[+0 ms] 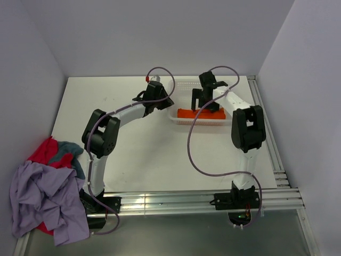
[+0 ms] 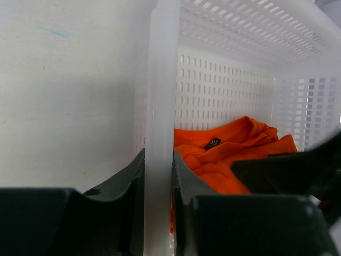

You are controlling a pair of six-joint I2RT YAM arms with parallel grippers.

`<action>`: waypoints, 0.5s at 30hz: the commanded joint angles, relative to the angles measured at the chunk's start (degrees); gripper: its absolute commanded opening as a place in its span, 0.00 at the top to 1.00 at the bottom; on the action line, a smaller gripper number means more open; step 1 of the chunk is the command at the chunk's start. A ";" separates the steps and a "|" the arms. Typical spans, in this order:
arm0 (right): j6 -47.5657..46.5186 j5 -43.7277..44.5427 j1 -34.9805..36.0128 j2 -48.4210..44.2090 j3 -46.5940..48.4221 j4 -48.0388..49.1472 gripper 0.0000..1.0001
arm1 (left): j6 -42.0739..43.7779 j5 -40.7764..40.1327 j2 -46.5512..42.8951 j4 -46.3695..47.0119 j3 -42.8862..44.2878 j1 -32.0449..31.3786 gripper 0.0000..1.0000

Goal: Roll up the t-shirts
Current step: Place the rolled tshirt into the container

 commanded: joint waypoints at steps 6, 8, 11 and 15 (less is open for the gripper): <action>5.10 5.46 -1.69 -28.94 -6.26 11.08 0.00 | -6.49 -2.44 6.20 5.15 8.55 -0.64 1.00; 6.24 3.98 -1.69 -33.45 -11.35 14.35 0.00 | -6.31 -3.14 9.37 3.84 11.89 -1.86 1.00; 7.65 2.48 -1.69 -39.52 -15.15 17.17 0.00 | -7.19 -3.15 14.55 2.42 19.89 -2.83 1.00; 8.80 -1.82 -1.69 -45.93 -18.84 20.42 0.00 | -9.21 -4.55 19.30 7.16 26.48 -4.50 1.00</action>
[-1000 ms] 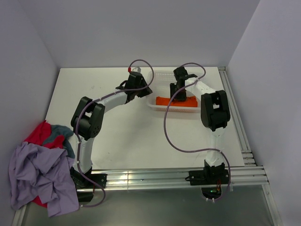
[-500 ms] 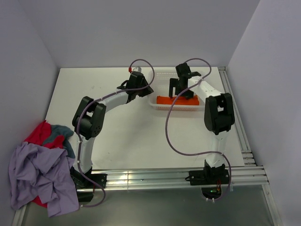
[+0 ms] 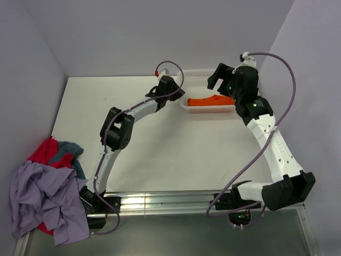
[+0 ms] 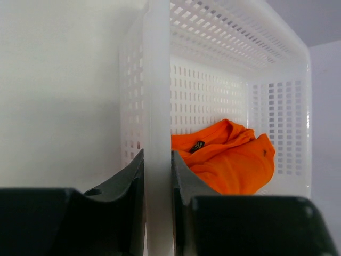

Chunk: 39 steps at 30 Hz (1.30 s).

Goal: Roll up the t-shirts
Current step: Place the rolled tshirt into the container

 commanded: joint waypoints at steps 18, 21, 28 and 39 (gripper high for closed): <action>0.09 -5.57 -0.01 -21.30 -22.18 15.71 0.00 | 11.40 -8.17 -29.09 1.32 -15.87 -3.16 0.03; -0.26 -5.82 0.08 -23.33 -23.15 14.22 0.00 | 12.11 -10.37 -40.78 1.41 -27.36 -2.89 0.01; -2.02 -10.74 0.08 -30.88 -29.28 14.83 0.00 | 13.16 -12.48 -63.36 0.18 -47.44 -2.28 0.01; -0.09 -5.56 0.08 -55.22 -50.64 12.55 0.00 | 17.29 -14.50 -98.95 -3.41 -77.33 -2.28 0.01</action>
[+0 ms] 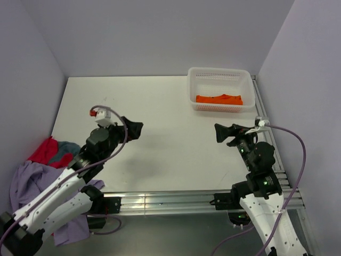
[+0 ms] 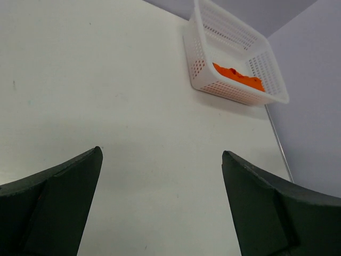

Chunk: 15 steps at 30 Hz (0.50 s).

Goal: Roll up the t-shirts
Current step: Place the rolled tshirt into the container

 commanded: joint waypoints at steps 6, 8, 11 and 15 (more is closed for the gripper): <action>2.74 7.97 0.05 -12.92 -12.53 -1.93 0.00 | 2.50 -5.59 -19.21 -11.97 -4.10 0.13 0.01; 5.99 9.65 -0.03 -13.28 -13.50 -2.81 0.00 | -1.01 -9.28 -21.06 -16.18 -4.54 -0.05 0.01; 4.86 7.73 -0.03 -13.28 -14.91 -0.53 0.00 | -1.72 -11.21 -26.59 -15.59 -9.44 -0.05 0.01; 4.94 7.38 -0.03 -14.68 -14.83 -1.49 0.00 | -3.38 -13.68 -34.50 -16.73 -14.73 -0.05 0.03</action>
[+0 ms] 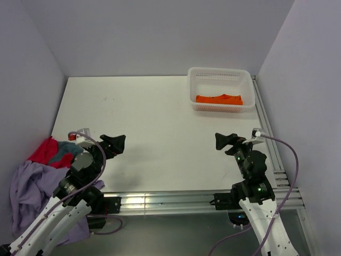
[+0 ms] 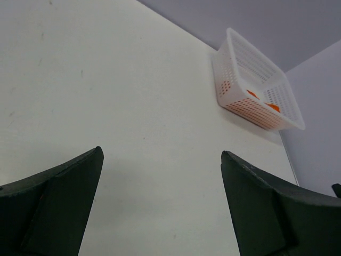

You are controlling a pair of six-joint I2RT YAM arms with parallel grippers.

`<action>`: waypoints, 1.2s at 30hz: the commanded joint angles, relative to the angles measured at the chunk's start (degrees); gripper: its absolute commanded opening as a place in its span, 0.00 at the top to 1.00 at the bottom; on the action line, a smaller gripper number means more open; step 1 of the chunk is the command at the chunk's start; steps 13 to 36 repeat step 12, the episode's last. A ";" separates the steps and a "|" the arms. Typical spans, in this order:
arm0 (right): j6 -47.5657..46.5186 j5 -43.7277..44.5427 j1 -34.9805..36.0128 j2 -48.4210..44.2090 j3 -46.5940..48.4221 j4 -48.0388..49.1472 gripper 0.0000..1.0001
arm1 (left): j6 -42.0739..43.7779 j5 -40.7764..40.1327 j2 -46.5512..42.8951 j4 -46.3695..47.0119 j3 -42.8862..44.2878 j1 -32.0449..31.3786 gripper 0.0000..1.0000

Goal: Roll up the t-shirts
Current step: Place the rolled tshirt into the container

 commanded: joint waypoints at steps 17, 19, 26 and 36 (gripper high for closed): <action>0.46 -4.24 0.08 -5.04 -0.27 1.10 0.00 | -1.11 0.06 -4.90 -1.17 -4.34 -0.03 0.05; 0.46 -4.24 0.08 -5.04 -0.27 1.10 0.00 | -1.11 0.06 -4.90 -1.17 -4.34 -0.03 0.05; 0.46 -4.24 0.08 -5.04 -0.27 1.10 0.00 | -1.11 0.06 -4.90 -1.17 -4.34 -0.03 0.05; 0.46 -4.24 0.08 -5.04 -0.27 1.10 0.00 | -1.11 0.06 -4.90 -1.17 -4.34 -0.03 0.05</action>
